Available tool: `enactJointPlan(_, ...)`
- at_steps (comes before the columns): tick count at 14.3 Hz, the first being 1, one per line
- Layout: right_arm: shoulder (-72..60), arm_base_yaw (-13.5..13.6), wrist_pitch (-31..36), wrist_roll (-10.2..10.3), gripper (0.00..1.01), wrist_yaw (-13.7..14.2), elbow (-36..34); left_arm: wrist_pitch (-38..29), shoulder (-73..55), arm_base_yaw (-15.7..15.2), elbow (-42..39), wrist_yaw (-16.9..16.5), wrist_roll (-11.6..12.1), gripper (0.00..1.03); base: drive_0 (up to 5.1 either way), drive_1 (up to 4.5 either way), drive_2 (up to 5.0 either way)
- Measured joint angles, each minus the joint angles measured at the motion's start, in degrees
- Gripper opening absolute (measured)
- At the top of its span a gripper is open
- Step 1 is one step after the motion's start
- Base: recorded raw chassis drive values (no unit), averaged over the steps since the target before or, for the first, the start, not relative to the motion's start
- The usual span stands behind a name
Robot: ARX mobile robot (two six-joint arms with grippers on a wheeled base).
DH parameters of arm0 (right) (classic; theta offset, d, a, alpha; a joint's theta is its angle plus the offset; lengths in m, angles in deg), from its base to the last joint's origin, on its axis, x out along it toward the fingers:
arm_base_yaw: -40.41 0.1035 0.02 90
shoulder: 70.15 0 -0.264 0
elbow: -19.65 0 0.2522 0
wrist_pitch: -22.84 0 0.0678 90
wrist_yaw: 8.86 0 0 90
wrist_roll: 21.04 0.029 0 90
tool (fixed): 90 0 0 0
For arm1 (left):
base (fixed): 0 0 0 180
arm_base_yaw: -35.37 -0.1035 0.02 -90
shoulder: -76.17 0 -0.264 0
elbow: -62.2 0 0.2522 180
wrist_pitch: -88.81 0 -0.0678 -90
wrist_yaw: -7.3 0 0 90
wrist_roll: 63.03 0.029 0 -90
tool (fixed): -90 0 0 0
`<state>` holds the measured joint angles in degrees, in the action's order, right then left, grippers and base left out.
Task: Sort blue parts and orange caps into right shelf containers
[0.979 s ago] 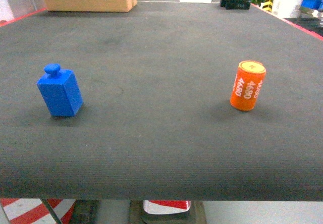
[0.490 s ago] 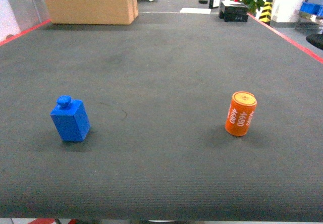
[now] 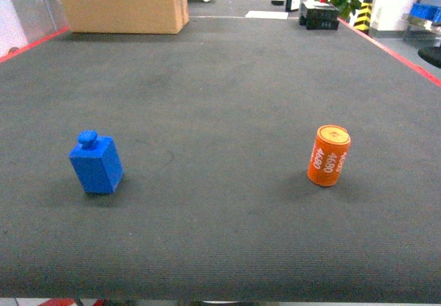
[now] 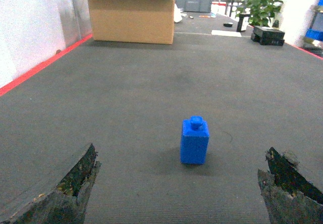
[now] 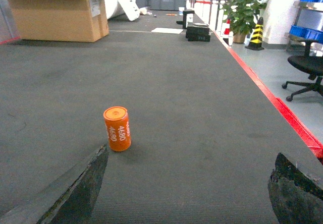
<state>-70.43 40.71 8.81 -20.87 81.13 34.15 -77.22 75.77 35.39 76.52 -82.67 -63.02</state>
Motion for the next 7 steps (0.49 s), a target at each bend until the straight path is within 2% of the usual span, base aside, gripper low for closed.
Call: enactJointPlan(7,0.0,0.0,0.0,0.0,0.98,0.0,0.0,0.0,0.0,0.0,0.0,-0.02,0.0,0.98,0.0,0.0,0.0)
